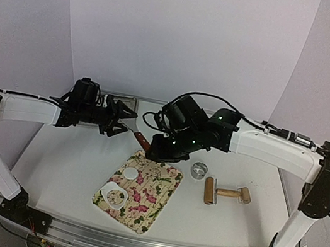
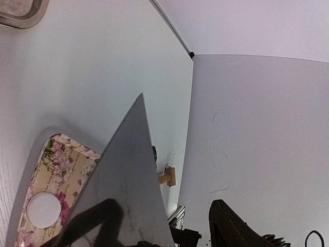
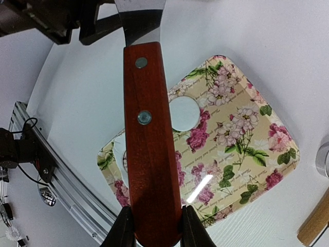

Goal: Roll out the dumpling wrappers from the dough

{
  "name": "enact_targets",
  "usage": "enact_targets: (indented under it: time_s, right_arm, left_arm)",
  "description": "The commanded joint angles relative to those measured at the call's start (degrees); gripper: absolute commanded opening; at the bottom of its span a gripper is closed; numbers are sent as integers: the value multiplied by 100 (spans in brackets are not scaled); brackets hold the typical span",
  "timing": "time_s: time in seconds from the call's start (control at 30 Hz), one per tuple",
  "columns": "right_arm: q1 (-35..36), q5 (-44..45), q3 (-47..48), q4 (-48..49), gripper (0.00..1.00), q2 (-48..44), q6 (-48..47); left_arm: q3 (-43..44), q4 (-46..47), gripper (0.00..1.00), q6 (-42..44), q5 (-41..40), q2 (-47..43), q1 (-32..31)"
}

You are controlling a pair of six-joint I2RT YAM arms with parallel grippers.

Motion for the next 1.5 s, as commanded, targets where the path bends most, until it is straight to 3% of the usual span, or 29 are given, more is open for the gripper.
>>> enact_targets:
  time_s: [0.0, 0.27, 0.53, 0.6, 0.7, 0.8, 0.9, 1.13, 1.3, 1.47]
  right_arm:
    - [68, -82, -11, 310, 0, -325, -167]
    - [73, -119, 40, 317, 0, -289, -209]
    - [75, -83, 27, 331, 0, -269, -197]
    - [71, -16, 6, 341, 0, -271, -146]
    - [68, 119, -20, 417, 11, -295, -5]
    - [73, 192, -2, 674, 48, -366, 91]
    - [69, 276, 89, 908, 70, -383, 188]
    - [-62, 170, -366, 2059, 85, -729, 874]
    - [-525, -411, -1251, 3442, 87, -1188, 2067]
    - [-680, -911, -1358, 3968, 85, -1080, 2804]
  left_arm:
    - [92, 463, 93, -158, 21, -125, 210]
    - [-143, 692, 60, -437, -22, -255, 288]
    - [-273, 757, 8, -747, -193, -341, 303]
    - [-350, 858, 0, -876, -256, -412, 307]
    - [-590, 1254, 0, -1185, -403, -567, 308]
    - [-818, 1685, 0, -1531, -578, -763, 313]
    - [-874, 1869, 0, -1696, -729, -909, 314]
    - [-1253, 2914, 0, -2297, -1075, -1179, 316]
    - [-1454, 3427, 0, -2231, -1316, -1342, 316]
    - [-1762, 4125, 0, -2312, -1604, -1417, 316]
